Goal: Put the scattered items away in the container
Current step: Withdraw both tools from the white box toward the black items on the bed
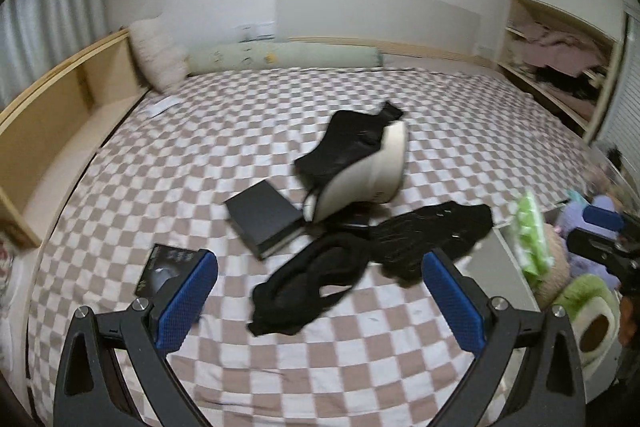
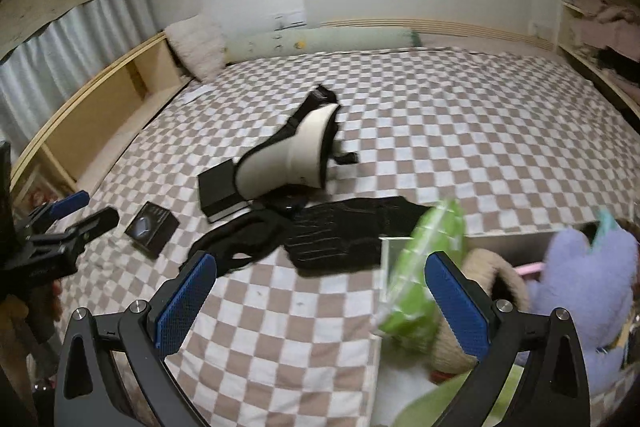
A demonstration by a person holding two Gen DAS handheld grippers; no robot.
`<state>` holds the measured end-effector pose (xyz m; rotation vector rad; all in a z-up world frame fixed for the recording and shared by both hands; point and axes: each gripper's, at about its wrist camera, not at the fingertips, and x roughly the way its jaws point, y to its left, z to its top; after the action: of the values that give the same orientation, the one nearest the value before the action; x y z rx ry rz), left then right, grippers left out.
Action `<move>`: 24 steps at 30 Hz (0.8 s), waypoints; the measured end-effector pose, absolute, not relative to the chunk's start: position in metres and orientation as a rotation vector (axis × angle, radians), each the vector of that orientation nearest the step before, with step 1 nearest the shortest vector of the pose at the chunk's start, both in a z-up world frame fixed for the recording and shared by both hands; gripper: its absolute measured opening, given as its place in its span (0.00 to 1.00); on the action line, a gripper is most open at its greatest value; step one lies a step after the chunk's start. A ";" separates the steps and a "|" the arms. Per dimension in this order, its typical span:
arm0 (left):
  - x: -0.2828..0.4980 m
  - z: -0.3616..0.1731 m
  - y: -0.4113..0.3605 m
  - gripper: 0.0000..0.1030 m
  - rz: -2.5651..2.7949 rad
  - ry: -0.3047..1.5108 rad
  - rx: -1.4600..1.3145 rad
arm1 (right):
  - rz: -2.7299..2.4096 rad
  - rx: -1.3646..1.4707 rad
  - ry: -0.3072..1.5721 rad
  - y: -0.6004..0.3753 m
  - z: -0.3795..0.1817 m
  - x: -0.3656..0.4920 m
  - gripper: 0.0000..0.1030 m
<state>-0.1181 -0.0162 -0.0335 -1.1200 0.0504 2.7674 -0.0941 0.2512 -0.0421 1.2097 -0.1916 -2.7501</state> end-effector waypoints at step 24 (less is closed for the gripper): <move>-0.194 -0.134 -0.146 1.00 2.883 0.128 -1.503 | -2.348 1.431 -0.480 0.162 -0.114 -0.161 0.99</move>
<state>-0.1941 -0.1456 -0.1344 -1.5034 0.1276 2.8828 -0.1608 0.1619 -0.1140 1.4305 -0.4801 -2.3475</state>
